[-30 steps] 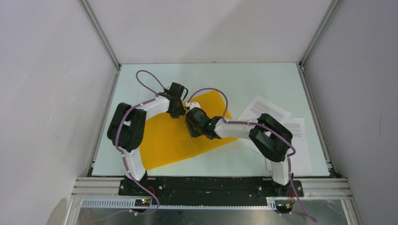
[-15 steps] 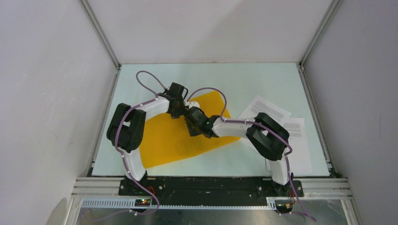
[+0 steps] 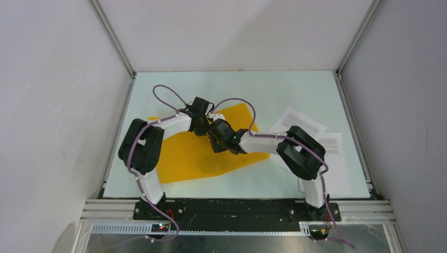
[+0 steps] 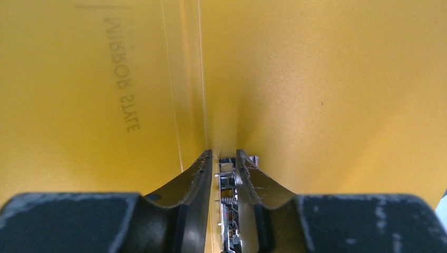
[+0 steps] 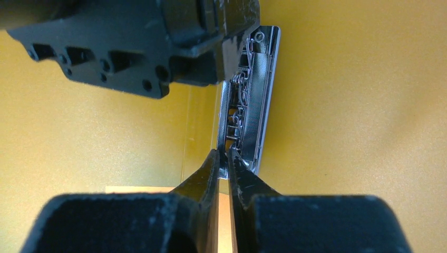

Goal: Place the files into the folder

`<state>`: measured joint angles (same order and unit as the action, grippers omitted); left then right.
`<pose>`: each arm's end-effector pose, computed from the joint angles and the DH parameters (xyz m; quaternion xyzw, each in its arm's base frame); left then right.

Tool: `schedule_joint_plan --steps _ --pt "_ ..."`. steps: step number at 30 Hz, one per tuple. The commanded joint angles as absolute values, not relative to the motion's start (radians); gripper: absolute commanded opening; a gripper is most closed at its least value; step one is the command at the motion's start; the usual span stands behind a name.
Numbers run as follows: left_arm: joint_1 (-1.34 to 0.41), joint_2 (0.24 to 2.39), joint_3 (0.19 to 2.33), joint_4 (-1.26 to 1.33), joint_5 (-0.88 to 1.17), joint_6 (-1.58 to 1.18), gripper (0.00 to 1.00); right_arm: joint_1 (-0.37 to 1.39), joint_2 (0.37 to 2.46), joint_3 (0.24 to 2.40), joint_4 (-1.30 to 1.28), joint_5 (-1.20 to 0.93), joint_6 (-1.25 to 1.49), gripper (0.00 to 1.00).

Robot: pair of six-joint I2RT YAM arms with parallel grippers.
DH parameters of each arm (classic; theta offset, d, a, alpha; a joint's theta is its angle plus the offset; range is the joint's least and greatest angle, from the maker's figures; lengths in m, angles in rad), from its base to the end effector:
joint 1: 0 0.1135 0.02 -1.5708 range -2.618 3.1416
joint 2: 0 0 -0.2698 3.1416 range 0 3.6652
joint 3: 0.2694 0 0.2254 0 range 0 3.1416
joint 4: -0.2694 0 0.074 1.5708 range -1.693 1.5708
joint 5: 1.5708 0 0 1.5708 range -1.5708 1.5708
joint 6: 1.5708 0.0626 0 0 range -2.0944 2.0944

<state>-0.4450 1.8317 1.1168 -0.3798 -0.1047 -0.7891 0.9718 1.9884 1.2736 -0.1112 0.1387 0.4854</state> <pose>0.3236 -0.1471 0.1559 -0.1783 0.9540 -0.0948 0.2215 0.2468 0.3461 0.1630 -0.1993 0.9079 0.1935 0.3138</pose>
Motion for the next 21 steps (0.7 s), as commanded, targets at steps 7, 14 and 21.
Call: schedule_joint_plan --steps 7,14,21 --pt "-0.48 1.791 1.018 -0.457 -0.094 -0.839 0.36 0.926 2.031 1.233 -0.116 0.155 0.488 0.06" --pt "-0.48 1.779 1.005 -0.461 -0.151 -0.845 0.27 0.921 2.035 1.234 -0.118 0.154 0.492 0.06" --pt "-0.478 1.79 1.004 -0.47 -0.181 -0.849 0.21 0.911 2.034 1.233 -0.12 0.155 0.492 0.06"
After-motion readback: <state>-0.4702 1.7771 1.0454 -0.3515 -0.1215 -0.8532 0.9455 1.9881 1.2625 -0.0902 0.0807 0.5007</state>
